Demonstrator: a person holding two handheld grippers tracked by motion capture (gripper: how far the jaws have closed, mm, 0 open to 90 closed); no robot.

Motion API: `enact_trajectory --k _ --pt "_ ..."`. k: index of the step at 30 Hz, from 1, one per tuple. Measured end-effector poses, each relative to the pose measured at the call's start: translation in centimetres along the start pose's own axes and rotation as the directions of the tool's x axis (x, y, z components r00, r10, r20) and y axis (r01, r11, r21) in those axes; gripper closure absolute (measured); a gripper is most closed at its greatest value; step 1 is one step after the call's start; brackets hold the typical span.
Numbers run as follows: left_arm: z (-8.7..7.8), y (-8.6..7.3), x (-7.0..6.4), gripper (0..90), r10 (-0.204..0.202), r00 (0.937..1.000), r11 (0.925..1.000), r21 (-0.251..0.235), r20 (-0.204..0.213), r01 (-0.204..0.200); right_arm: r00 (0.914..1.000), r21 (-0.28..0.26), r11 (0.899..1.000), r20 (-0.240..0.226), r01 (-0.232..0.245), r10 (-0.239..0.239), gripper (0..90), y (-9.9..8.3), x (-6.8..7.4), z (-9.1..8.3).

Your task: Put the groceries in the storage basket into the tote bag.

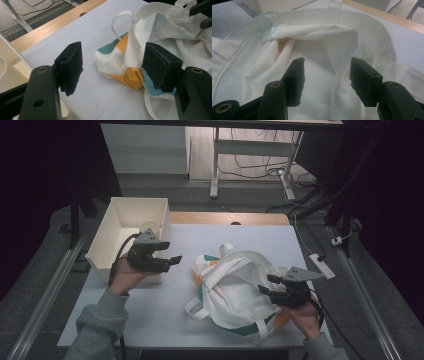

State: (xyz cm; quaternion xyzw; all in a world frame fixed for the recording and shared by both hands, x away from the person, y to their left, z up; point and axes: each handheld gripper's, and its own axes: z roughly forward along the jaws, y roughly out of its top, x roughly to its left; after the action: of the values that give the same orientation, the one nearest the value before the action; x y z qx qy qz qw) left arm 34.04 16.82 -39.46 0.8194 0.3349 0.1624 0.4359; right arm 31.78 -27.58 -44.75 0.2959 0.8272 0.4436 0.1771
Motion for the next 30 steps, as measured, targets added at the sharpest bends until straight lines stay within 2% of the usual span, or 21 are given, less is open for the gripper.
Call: enact_trajectory --k 16,22,30 --pt "-0.6 -0.7 2.7 31.1 -0.061 0.9967 0.9981 -0.01 -0.053 0.061 0.9999 0.01 1.0 0.012 0.0 0.0 46.0 -0.3 0.1 -0.1" --pt "-0.9 -1.0 3.8 31.0 -0.089 0.9919 0.9961 -0.009 -0.09 0.088 0.9999 0.008 1.0 0.009 -0.004 0.004 46.0 -0.4 0.0 0.0" --pt "-1.2 -1.4 5.3 30.6 -0.127 0.9859 0.9918 -0.026 -0.108 0.125 0.9999 0.01 1.0 0.011 0.004 -0.004 45.8 -0.3 0.2 0.0"
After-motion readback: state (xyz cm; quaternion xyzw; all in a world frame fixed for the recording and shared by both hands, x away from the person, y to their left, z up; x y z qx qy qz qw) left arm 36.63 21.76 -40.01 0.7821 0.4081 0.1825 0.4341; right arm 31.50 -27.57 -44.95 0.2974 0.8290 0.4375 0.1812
